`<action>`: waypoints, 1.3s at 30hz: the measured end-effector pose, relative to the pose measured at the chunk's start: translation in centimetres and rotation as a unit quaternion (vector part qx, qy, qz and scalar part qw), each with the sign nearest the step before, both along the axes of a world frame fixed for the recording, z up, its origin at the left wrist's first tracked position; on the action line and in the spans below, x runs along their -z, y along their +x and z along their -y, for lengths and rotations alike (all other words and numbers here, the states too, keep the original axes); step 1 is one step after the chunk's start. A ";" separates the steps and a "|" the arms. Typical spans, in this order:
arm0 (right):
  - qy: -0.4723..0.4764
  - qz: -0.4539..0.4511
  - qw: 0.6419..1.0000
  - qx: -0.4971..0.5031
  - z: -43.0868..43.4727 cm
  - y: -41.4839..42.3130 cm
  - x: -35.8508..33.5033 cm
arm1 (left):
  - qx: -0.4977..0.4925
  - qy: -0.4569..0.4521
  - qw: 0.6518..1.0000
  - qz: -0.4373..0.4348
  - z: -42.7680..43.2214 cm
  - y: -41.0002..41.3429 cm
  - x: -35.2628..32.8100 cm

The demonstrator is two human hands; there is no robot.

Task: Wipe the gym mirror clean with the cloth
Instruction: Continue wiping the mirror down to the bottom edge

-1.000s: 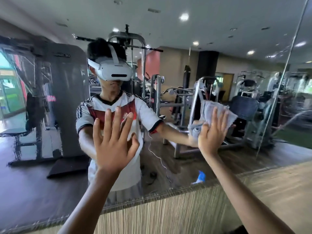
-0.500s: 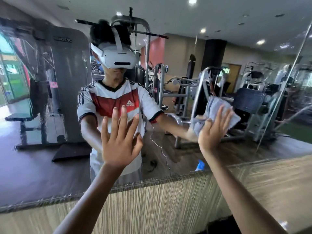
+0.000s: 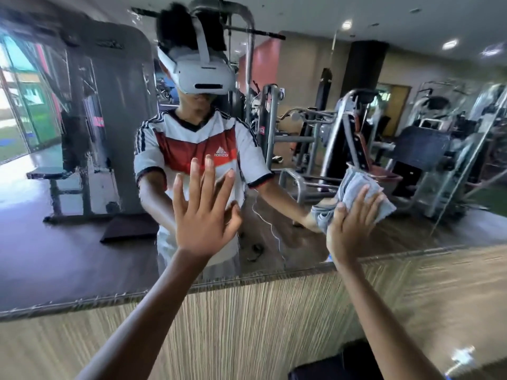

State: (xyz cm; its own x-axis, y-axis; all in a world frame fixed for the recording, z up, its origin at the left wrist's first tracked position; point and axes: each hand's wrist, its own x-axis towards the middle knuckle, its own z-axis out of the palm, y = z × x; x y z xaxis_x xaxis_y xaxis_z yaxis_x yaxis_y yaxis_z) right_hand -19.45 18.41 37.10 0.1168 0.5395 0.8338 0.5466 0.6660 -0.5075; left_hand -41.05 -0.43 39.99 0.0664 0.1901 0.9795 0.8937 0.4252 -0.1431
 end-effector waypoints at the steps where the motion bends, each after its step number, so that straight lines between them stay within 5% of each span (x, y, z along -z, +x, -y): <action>1: -0.016 -0.040 0.999 -0.009 0.5 -0.7 -1.8 | 0.004 -0.001 1.000 0.003 0.0 0.0 0.1; 4: 0.044 -0.026 0.998 -0.030 3.3 -3.9 -3.2 | 0.012 0.000 1.000 0.000 0.2 -0.1 0.2; 8: 0.217 0.202 0.953 -0.064 4.3 -3.9 5.1 | 0.021 -0.020 0.999 -0.017 0.8 -0.6 1.4; 10: 0.253 0.245 0.935 -0.044 1.7 -1.1 7.8 | 0.013 -0.031 0.999 -0.031 0.9 -0.8 1.9; 14: 0.139 0.081 0.987 0.027 -1.2 0.6 4.6 | 0.002 -0.020 0.999 -0.025 0.6 -0.4 1.7; 17: 0.093 -0.027 0.995 -0.019 1.0 -2.9 1.8 | 0.005 -0.015 1.000 -0.021 0.5 -0.4 1.8; 22: 0.212 0.180 0.957 -0.075 4.5 -4.9 9.6 | 0.003 -0.028 0.999 -0.034 0.8 -0.9 2.0; 24: 0.195 0.184 0.961 -0.073 3.3 -3.1 11.1 | -0.005 -0.028 0.999 -0.035 0.7 -0.9 2.1; 27: 0.081 0.032 0.996 -0.034 1.7 -2.2 7.9 | -0.006 -0.024 0.999 -0.028 0.7 -0.6 2.1; 31: 0.038 -0.098 0.994 -0.040 2.8 -5.0 1.6 | -0.006 -0.020 0.999 -0.027 0.6 -0.5 2.2; 34: 0.145 0.034 0.987 -0.060 4.2 -6.0 4.0 | -0.001 -0.018 0.999 -0.030 0.6 -0.8 2.1; 37: 0.244 0.211 0.943 -0.076 2.2 -2.9 9.3 | -0.002 -0.019 0.999 -0.032 0.7 -0.6 2.3; 39: 0.229 0.199 0.951 -0.062 1.0 -1.0 9.7 | -0.003 -0.017 0.999 -0.035 0.6 -0.4 2.5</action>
